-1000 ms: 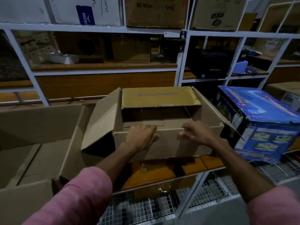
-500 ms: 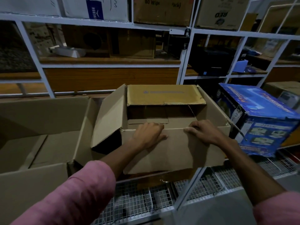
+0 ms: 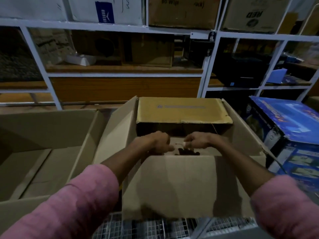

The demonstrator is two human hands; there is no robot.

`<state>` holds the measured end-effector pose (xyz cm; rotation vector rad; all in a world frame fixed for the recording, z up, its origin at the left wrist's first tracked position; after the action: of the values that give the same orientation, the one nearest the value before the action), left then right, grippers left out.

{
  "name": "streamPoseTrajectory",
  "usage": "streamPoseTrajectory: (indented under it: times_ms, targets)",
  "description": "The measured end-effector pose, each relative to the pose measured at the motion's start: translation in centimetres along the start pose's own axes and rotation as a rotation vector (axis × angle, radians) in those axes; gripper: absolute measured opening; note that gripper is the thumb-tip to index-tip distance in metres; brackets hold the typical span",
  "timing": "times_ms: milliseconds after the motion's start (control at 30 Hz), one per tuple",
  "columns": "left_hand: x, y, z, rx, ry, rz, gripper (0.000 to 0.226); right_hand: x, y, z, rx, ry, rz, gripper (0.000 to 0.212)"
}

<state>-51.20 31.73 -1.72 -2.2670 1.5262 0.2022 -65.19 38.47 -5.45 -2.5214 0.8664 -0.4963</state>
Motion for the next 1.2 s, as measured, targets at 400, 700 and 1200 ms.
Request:
streamPoseTrajectory:
  times_ms: [400, 700, 1200]
  targets:
    - [2.7, 9.0, -8.7, -0.537, 0.174, -0.068, 0.074, 2.0, 8.6, -14.4, -0.560, 0.105, -0.239, 0.086]
    - [5.8, 10.3, -8.6, -0.523, 0.277, -0.121, 0.072, 2.7, 15.1, -14.7, -0.466, 0.070, -0.182, 0.081]
    - [3.1, 3.7, -7.0, -0.527, 0.253, -0.073, 0.056, 2.3, 3.8, -11.2, -0.404, -0.001, -0.152, 0.072]
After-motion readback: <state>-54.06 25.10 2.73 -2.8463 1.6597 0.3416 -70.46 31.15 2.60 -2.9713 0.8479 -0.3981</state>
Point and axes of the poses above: each hand's wrist, its own y-axis towards the middle knuckle, its own z-axis out of the palm, x = y × z, the point moved 10 cm from there along y, towards the middle knuckle, and after that the axes turned 9 degrees about z, right-handed, at the moved point
